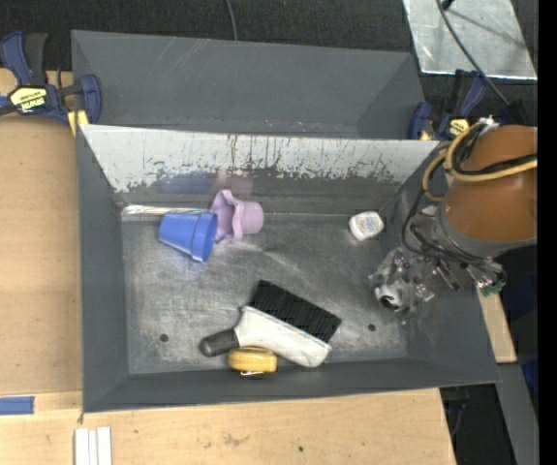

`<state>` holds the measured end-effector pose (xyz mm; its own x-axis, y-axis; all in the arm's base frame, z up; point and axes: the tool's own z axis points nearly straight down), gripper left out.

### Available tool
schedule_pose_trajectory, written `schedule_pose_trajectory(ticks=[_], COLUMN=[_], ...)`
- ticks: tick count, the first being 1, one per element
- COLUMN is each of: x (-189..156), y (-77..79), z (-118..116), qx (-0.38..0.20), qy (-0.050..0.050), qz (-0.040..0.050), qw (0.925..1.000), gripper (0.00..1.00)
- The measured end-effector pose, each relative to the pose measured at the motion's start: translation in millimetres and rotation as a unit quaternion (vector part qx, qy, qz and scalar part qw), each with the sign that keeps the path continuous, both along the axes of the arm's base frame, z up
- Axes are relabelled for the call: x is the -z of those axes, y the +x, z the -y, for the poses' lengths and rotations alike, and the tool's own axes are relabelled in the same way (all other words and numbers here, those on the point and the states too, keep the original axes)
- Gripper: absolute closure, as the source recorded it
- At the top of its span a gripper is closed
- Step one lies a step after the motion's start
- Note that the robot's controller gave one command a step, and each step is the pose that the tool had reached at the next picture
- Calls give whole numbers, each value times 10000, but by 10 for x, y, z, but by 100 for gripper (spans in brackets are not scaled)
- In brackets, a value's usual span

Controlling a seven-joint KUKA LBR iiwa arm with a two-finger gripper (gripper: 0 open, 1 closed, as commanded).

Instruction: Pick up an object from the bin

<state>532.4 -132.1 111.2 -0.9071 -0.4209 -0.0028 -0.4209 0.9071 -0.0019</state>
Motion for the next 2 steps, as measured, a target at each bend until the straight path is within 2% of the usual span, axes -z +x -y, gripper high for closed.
schedule_pose_trajectory(ticks=[2], x=[-149], y=[8], z=[2], qx=[7], qy=[-3], qz=[9], qw=[10000], gripper=[100])
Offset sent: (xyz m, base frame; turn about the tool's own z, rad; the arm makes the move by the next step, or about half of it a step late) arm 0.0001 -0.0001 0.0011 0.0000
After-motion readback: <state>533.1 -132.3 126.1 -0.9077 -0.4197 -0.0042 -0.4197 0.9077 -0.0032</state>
